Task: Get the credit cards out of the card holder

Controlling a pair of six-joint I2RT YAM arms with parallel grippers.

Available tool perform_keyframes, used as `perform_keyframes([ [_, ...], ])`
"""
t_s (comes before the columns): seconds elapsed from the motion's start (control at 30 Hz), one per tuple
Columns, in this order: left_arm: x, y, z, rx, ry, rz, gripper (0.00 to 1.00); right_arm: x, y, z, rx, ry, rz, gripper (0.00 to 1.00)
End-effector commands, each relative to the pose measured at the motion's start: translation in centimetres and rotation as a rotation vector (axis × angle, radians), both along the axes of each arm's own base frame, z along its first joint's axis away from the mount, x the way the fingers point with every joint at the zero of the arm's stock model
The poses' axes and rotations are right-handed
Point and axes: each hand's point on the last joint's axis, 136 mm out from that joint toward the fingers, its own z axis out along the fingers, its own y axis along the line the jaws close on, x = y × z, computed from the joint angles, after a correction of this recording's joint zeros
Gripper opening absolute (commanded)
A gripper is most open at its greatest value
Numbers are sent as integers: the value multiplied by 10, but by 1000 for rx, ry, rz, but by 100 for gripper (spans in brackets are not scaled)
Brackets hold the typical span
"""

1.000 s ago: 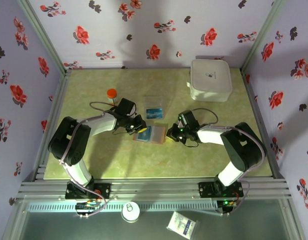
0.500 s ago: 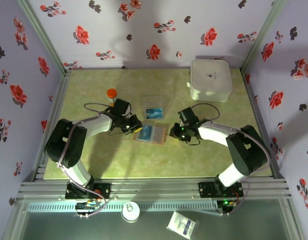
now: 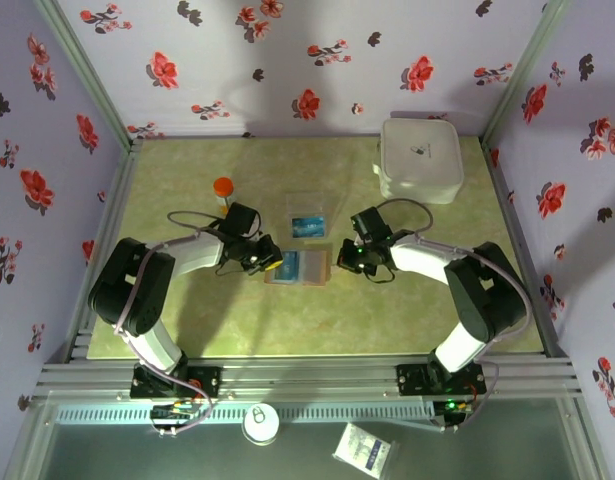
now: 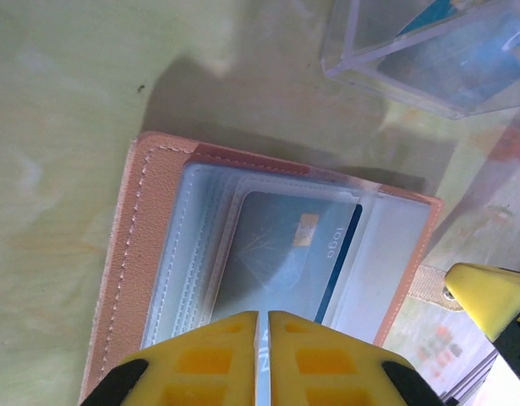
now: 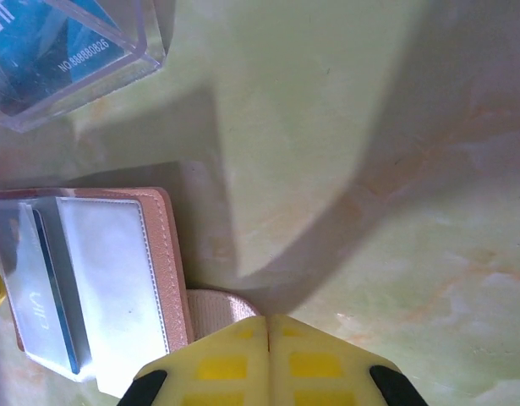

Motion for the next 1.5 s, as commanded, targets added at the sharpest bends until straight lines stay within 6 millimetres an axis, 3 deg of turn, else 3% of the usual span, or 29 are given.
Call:
perform_keyframes([
  [0.0,0,4,-4,2,2,3,11,-2,-11,-6,-65,16,0,6],
  [0.2,-1,7,-2,14,-9,8,10,-4,-23,-4,-122,6,6,7],
  [0.77,3,9,1,5,-26,19,10,10,-14,-4,-133,-10,53,6],
  [0.93,2,10,3,11,-33,9,9,7,-22,-2,-168,-2,42,14],
  [1.07,6,12,7,5,-45,19,9,2,-36,9,-223,-14,25,22],
  [1.23,8,12,9,8,-51,13,9,3,-41,27,-242,-38,22,23],
  [1.37,11,10,10,-4,-52,13,8,8,-33,45,-204,-67,19,21],
  [1.47,12,6,10,-18,-50,7,7,12,-16,59,-140,-86,35,20],
])
